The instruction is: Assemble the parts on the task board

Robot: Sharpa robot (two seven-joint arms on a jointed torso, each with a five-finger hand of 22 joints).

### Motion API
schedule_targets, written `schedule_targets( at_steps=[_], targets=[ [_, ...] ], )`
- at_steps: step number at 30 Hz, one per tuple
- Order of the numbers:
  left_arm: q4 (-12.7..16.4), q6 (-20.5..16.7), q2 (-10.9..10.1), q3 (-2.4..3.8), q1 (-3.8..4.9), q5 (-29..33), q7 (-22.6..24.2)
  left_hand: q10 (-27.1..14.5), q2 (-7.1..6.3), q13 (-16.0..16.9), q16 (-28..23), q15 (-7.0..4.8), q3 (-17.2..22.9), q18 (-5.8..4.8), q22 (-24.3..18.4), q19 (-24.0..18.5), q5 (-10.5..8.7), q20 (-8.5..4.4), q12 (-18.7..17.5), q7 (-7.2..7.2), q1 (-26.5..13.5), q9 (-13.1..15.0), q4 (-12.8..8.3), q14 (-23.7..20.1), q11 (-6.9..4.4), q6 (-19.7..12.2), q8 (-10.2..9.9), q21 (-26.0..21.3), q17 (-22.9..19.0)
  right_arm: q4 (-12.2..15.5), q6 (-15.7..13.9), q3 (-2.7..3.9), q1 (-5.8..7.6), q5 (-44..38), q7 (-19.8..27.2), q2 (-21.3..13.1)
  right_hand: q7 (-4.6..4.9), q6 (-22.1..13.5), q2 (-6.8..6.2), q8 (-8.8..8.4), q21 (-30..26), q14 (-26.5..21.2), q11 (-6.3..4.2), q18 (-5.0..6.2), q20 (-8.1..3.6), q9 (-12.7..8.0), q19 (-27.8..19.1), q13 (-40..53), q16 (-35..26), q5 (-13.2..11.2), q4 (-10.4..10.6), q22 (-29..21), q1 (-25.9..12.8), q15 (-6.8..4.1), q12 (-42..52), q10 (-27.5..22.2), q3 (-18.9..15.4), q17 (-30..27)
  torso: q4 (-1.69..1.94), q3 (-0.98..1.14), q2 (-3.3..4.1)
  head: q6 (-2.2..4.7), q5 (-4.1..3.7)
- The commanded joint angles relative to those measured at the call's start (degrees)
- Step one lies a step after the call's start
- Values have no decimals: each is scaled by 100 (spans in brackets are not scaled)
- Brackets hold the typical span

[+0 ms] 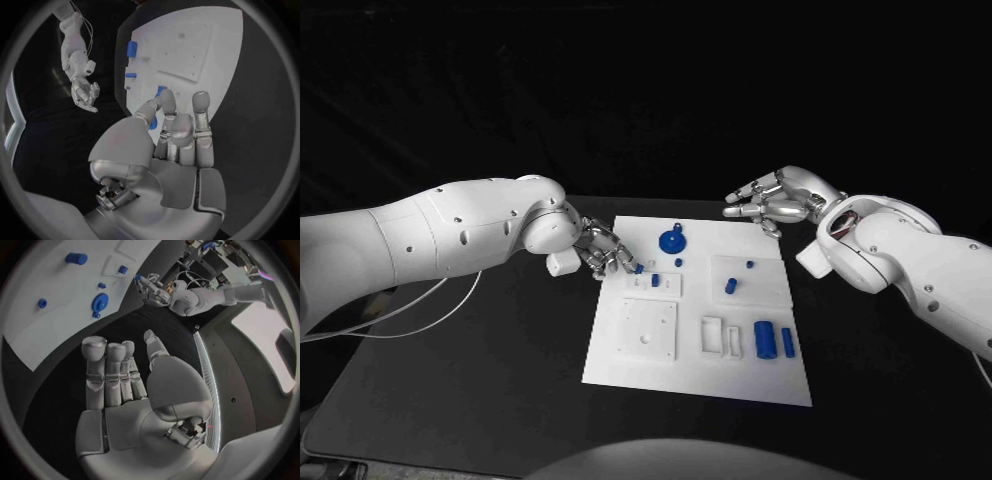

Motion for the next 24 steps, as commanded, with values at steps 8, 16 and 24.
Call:
schedule_targets(
  at_steps=[8, 16, 24],
  targets=[
    [238, -546, -74, 11, 20, 172, 120, 78, 24, -16, 20, 3, 327, -37, 99, 25, 145, -35, -44, -116, -3, 912, -301, 53, 6, 179, -2, 28, 12, 582, -672, -157, -30, -2558, -682, 130, -28, 160, -289, -16, 396, 161, -33, -14, -78, -7, 314, 156, 146, -102, -62, 500, 116, -19, 27, 173, 238, 128, 3, -3, -2, 57, 42],
    [422, -742, -116, 11, 39, 236, 110, 91, 11, -20, 20, 2, 336, -36, 99, 27, 164, -33, -56, -123, -19, 921, -302, 53, 3, 199, 0, 28, 11, 790, -705, -450, 15, -3414, -1212, 297, -47, 210, -729, -16, 816, 269, -52, -101, -112, -6, 327, 326, 259, -396, 321, 560, 213, -42, 57, 300, 828, 272, 3, -19, -7, 107, 48],
    [491, -917, -107, 11, 43, 317, 184, 104, 2, -22, 23, 1, 342, -35, 99, 31, 175, -34, -64, -125, -24, 928, -303, 57, 1, 208, -3, 29, 19, 817, -560, -700, 84, -3726, -1422, 483, -51, 220, -872, -15, 892, 288, -54, -119, -116, -6, 328, 390, 278, -503, 474, 569, 256, -41, 56, 328, 982, 318, 3, -19, -2, 140, 37]
  ],
)
